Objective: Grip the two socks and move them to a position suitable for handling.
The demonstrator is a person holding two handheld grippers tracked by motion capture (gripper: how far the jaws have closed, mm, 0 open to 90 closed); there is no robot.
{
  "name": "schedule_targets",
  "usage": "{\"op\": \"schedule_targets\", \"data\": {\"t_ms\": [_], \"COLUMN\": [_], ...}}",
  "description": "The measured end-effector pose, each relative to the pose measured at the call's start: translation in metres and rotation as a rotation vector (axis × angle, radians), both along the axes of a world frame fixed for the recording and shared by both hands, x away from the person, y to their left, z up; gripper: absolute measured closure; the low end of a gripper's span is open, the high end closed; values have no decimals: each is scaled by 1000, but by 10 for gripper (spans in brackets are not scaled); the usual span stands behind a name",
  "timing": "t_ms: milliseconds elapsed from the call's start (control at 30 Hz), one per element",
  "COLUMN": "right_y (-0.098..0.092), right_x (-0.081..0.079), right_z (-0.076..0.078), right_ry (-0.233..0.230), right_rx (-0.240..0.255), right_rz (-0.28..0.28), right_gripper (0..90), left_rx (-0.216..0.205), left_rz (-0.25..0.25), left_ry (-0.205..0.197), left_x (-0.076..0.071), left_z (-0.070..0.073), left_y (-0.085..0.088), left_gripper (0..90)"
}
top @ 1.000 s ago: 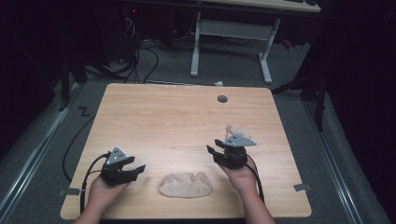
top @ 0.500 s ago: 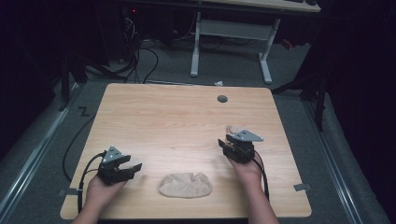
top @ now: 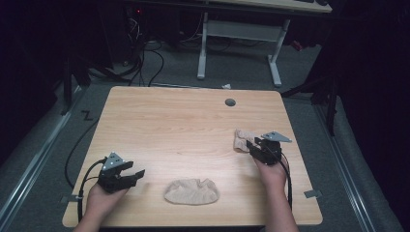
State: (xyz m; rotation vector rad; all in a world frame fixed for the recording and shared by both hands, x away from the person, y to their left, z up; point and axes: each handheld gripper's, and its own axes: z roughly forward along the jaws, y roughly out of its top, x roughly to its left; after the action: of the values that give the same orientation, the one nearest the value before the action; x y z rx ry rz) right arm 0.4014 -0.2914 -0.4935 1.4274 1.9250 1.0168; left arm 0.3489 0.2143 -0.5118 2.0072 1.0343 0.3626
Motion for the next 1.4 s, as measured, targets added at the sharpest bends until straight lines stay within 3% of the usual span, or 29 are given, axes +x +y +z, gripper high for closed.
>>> {"op": "schedule_targets", "data": {"t_ms": [100,333,600,733,767,833,867,1400], "right_y": [-1,3,1,4,5,5,7,24], "right_x": [5,17,22,23,23,22,21,-1], "right_z": [-5,-21,-30,-32,-33,-32,-30,4], "right_ry": [23,92,134,150,153,146,135,-39], "right_rx": [-4,-43,-34,-47,-41,-51,-58,-43], "right_rz": [-13,-23,-40,-37,-31,-28,-18,44], "right_gripper": [580,560,579,652,721,767,837,860], "left_rx": [6,-2,39,33,32,32,37,36], "left_rz": [-5,-9,-50,-47,-45,-45,-47,-49], "left_ry": [-16,-8,-17,-15,-15,-15,-14,-26], "left_x": [-5,-10,-14,-14,-13,-13,-13,-14], "left_z": [1,2,1,0,0,0,0,1], "left_y": [1,2,-7,-7,-6,-6,-6,-8], "left_gripper": [386,388,388,389,389,390,390,389]}}
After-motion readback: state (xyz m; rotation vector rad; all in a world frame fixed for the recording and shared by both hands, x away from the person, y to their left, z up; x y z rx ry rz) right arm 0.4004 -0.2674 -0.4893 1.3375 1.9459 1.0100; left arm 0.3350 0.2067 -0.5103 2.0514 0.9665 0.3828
